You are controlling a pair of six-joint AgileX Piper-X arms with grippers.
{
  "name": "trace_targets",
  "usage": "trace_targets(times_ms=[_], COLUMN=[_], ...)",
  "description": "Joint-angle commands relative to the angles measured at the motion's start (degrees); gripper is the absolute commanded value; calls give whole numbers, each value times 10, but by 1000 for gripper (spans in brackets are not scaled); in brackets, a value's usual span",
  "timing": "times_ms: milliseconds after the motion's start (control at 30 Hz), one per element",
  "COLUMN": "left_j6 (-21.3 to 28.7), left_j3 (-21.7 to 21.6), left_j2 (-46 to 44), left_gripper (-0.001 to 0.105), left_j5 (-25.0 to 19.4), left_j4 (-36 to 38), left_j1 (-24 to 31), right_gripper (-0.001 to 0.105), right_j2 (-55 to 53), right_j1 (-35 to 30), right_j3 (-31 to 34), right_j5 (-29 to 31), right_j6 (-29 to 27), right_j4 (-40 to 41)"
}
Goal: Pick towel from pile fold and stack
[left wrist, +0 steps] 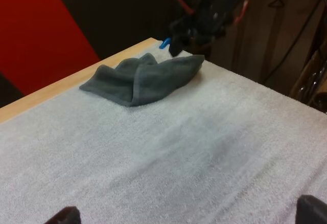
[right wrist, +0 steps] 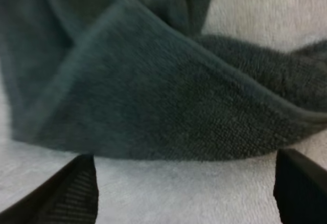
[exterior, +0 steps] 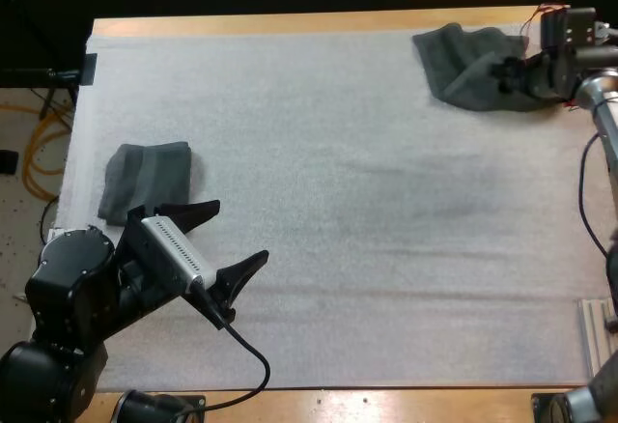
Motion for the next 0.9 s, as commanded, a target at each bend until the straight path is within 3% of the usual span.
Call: trace_targets(times_ms=[0,367,467,600,867], left_j6=[-5,-41,-41,-41,-42], left_j3=[-4,-4,-4,-4,-4], left_j2=[-1,-1,-1,-1,-1], left_gripper=[78,78,78,78,78], left_j5=[6,6,6,6,6], left_j4=[-3,-3,-3,-3,-3], left_j1=[-2,-2,-2,-2,-2], right_gripper=[69,68,54,3,1], right_j2=[12,116,126,128,117], right_j1=[-1,-20,-23,-26,-25], right_j3=[-11,-64,-71,-71,-104], right_j5=[4,3,3,4,-1], right_j6=[3,39,38,36,27], right_j4=[1,1,2,3,33])
